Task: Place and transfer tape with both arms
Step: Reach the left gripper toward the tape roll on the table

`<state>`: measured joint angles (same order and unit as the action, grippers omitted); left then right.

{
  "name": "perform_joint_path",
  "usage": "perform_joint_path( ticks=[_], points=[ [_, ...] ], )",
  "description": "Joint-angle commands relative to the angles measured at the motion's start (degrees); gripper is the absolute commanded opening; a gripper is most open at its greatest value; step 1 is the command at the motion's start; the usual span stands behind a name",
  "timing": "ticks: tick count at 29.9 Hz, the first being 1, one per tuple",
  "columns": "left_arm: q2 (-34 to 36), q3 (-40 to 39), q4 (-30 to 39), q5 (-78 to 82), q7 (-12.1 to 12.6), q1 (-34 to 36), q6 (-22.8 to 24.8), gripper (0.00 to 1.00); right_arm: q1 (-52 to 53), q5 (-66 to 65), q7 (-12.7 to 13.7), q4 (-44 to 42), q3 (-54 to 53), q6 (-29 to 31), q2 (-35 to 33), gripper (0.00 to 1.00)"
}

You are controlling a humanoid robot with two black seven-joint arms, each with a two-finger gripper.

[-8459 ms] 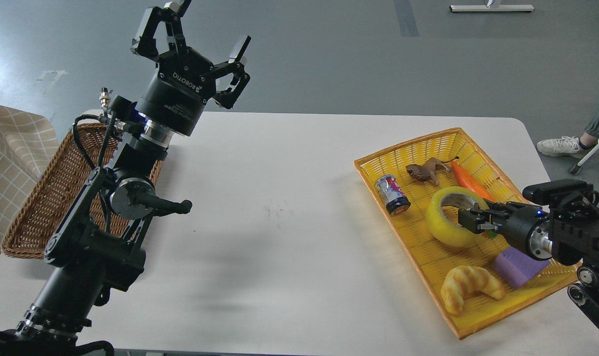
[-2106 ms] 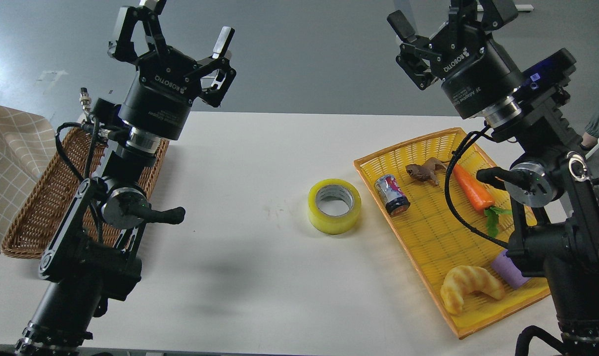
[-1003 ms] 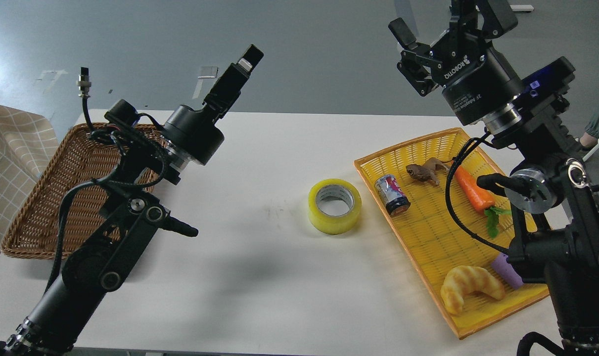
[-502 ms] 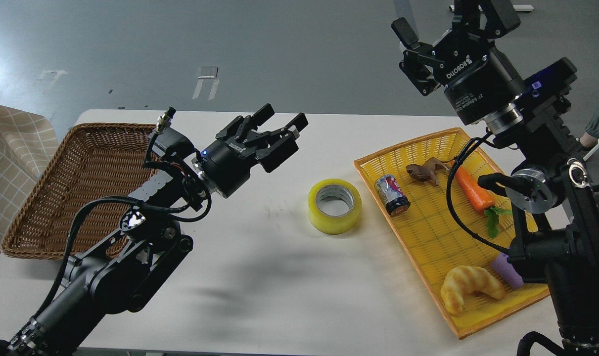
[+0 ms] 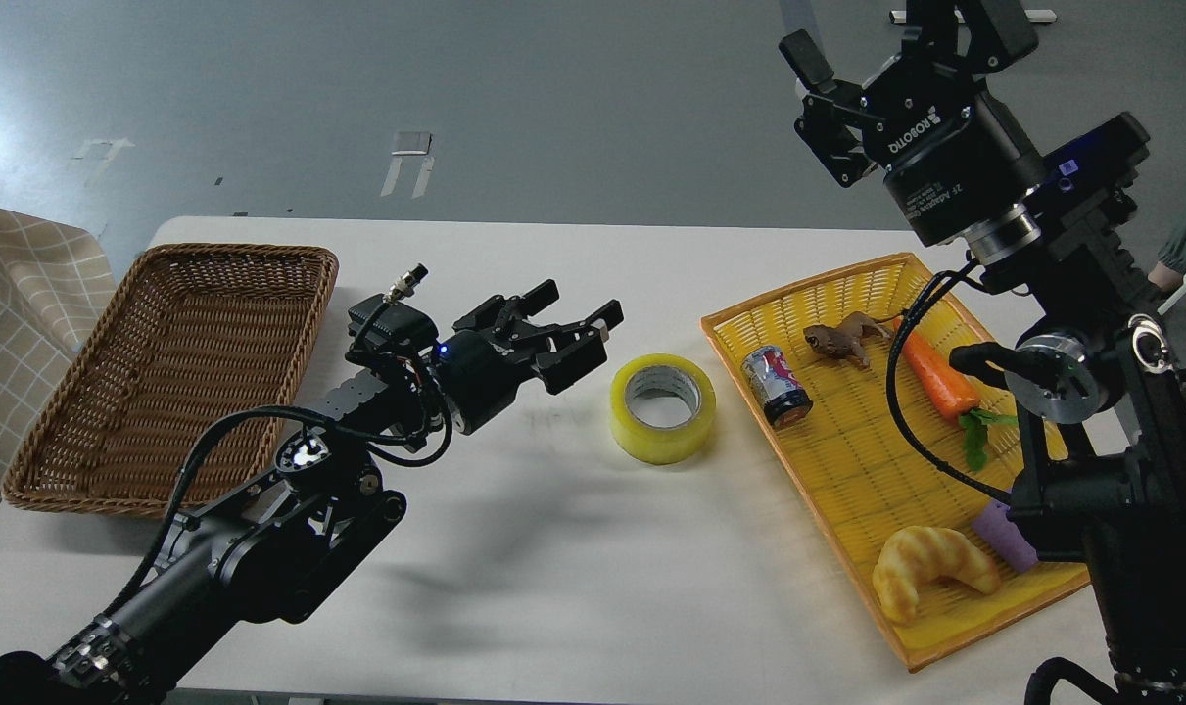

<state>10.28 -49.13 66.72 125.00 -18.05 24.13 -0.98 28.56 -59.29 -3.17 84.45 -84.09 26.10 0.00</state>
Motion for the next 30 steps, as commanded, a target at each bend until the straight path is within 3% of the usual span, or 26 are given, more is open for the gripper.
perform_joint_path(
  ticks=[1, 16, 20, 30],
  points=[
    [-0.2, 3.6, -3.8, 0.0, 0.0, 3.7, 0.0, 0.98, 0.1, 0.0, 0.0, 0.2, 0.0, 0.0, 0.0, 1.0],
    [-3.4, 11.2, -9.4, 0.0, 0.6, 7.0, 0.2, 0.98, -0.1, 0.0, -0.1, 1.7, 0.0, -0.1, 0.0, 1.0],
    [-4.6, 16.3, -13.5, 0.0, 0.6, 10.9, 0.2, 0.98, -0.2, 0.0, -0.1, 1.9, -0.1, -0.1, 0.0, 1.0],
    [-6.8, 17.1, -21.4, 0.0, 0.6, 13.1, -0.2, 0.98, -2.9, 0.0, -0.2, 3.4, -0.6, -0.2, 0.0, 1.0]
  ],
)
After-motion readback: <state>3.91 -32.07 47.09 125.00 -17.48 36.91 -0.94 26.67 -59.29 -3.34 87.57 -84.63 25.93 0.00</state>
